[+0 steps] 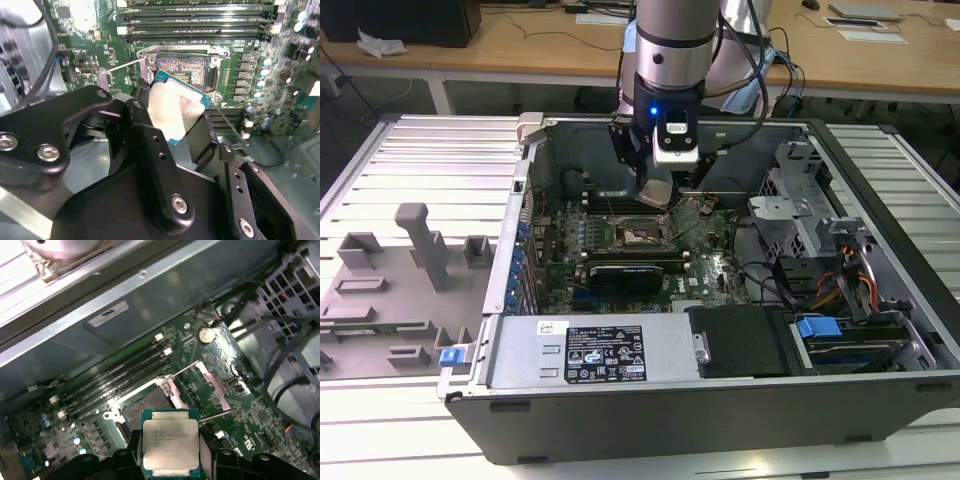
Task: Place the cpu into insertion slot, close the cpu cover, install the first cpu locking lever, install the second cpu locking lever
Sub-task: 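Place the cpu into insertion slot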
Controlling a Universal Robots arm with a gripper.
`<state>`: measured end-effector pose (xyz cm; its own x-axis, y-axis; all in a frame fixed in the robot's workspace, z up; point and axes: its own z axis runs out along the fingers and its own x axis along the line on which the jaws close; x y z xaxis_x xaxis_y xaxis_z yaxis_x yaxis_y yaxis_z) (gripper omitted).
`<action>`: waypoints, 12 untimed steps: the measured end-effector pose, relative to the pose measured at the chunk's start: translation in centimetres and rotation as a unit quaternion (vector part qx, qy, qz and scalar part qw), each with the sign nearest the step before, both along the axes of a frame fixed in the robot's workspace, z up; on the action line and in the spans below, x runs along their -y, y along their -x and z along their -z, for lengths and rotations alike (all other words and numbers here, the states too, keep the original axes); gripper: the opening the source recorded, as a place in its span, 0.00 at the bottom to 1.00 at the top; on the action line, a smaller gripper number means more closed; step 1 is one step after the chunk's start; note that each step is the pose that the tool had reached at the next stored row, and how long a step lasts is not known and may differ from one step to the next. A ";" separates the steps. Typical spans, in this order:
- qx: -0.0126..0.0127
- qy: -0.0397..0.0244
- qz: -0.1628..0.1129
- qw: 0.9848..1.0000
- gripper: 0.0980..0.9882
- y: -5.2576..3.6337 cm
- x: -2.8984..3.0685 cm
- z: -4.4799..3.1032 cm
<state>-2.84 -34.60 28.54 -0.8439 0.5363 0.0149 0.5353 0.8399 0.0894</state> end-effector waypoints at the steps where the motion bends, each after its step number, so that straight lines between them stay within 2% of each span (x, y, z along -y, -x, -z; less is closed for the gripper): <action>1: 0.000 0.000 0.015 1.000 0.50 0.00 0.00 0.12; 5: 0.000 0.000 0.054 0.999 0.50 0.00 0.00 0.45; 7: 0.000 0.000 0.077 0.997 0.50 0.00 0.00 0.63; 11: 0.000 0.000 0.120 0.993 0.50 0.00 0.00 0.99; 12: 0.000 0.000 0.136 0.991 0.50 0.00 0.00 1.14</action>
